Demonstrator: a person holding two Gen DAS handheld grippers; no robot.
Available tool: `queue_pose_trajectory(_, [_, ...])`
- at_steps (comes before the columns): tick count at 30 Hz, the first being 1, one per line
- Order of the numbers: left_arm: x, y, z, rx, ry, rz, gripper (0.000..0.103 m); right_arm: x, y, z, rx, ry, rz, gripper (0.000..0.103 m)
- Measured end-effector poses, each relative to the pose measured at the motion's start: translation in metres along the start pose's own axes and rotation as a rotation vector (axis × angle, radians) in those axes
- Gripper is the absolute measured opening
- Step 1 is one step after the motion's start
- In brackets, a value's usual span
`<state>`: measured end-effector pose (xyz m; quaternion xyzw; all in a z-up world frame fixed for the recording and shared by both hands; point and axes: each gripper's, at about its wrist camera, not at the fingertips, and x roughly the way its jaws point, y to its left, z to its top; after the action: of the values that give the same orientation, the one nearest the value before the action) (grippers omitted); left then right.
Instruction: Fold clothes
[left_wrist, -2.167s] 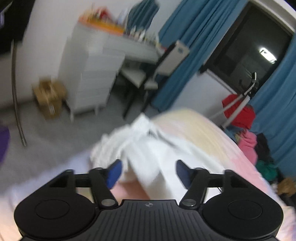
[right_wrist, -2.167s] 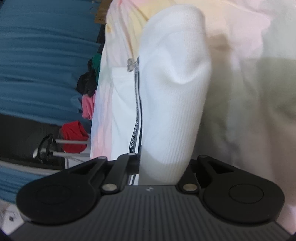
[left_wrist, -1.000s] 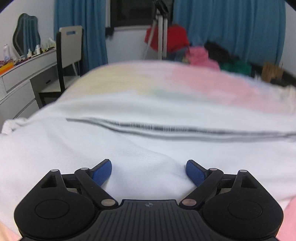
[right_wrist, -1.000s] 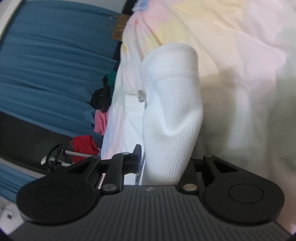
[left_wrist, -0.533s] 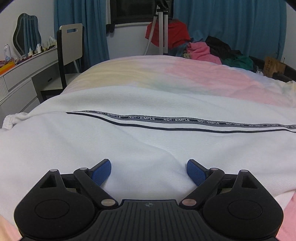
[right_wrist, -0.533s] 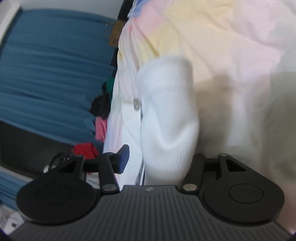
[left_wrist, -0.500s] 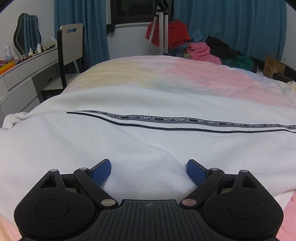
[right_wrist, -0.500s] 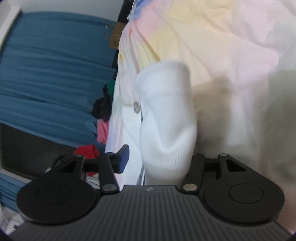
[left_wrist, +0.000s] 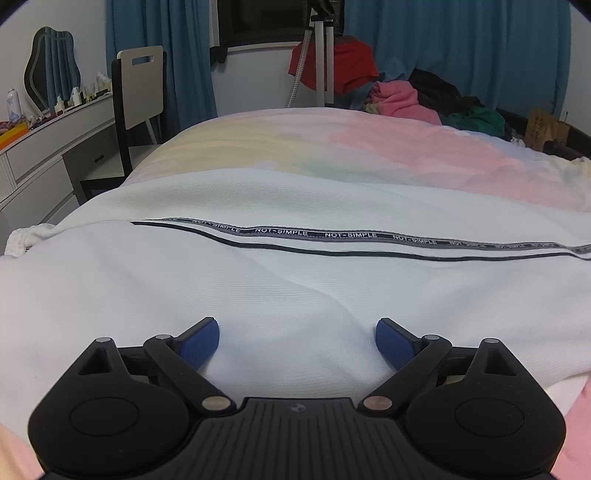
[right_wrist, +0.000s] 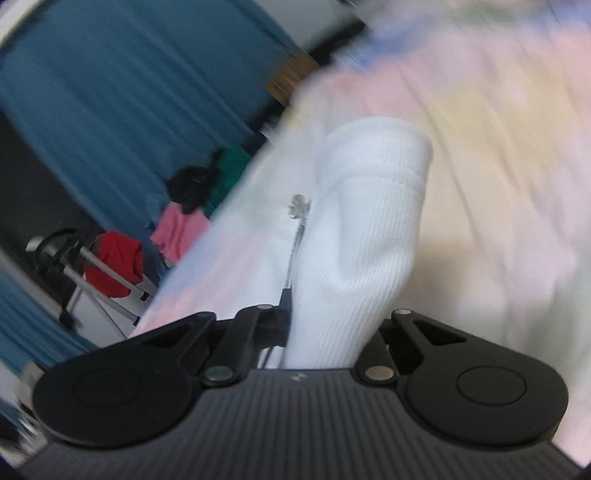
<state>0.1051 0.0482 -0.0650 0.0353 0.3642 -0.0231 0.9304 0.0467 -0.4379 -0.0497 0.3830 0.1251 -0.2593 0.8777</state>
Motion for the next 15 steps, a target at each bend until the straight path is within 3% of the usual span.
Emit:
queue_pose_trajectory(4, [-0.007, 0.006, 0.005, -0.018, -0.009, -0.012, 0.094, -0.025, 0.087, -0.009, -0.386, -0.173, 0.038, 0.013])
queue_pose_trajectory(9, [-0.029, 0.025, 0.013, -0.101, -0.057, -0.011, 0.094, -0.082, 0.177, -0.081, -0.790, -0.300, 0.241, 0.013])
queue_pose_trajectory(12, [-0.044, 0.034, 0.017, -0.129, -0.098, 0.010, 0.094, -0.109, 0.206, -0.152, -1.042, -0.291, 0.368, 0.013])
queue_pose_trajectory(15, [-0.056, 0.041, 0.020, -0.149, -0.132, 0.018, 0.095, -0.114, 0.215, -0.223, -1.237, -0.150, 0.447, 0.013])
